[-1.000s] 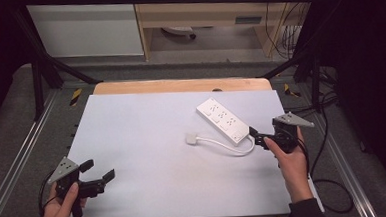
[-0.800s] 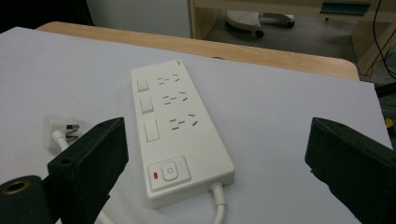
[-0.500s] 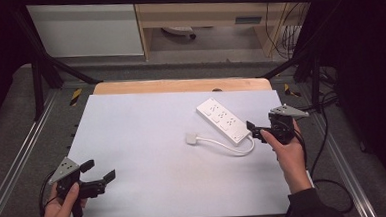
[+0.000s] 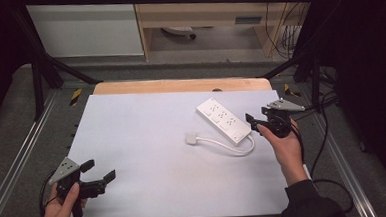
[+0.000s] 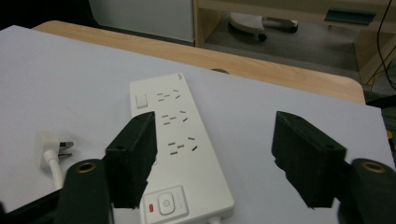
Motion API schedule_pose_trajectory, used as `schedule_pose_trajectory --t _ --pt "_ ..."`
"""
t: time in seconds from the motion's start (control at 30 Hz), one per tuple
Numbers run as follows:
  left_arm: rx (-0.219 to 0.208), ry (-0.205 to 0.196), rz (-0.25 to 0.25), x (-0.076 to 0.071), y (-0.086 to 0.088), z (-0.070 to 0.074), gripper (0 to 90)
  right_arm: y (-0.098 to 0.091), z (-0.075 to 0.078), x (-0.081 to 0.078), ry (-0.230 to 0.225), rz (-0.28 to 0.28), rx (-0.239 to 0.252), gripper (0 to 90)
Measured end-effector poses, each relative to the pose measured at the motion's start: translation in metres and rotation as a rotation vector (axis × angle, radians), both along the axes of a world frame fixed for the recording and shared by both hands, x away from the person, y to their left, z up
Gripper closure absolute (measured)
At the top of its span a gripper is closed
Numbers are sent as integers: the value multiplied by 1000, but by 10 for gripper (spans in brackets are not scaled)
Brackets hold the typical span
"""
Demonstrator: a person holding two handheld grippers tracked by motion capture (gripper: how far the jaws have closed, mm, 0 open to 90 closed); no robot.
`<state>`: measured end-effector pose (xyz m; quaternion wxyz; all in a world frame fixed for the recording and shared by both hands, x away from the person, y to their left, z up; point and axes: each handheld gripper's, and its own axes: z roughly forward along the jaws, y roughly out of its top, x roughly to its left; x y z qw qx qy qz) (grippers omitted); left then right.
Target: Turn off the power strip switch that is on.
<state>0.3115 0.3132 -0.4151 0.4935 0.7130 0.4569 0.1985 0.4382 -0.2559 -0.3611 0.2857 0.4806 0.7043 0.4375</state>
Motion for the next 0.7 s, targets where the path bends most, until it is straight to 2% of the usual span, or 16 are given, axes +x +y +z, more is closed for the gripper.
schedule_pose_trajectory --t 0.07,0.3,0.53,0.7 --pt "2 2 1 0 0 0 60 1 0 1 -19 -3 -12 439" --pt "0 -3 -4 0 0 0 60 5 0 5 -51 0 -13 648" --pt "-3 -4 -5 0 0 0 60 9 -2 14 -77 3 -6 779" --pt "-3 -1 -1 -1 1 0 60 13 -1 19 -91 6 -4 840"
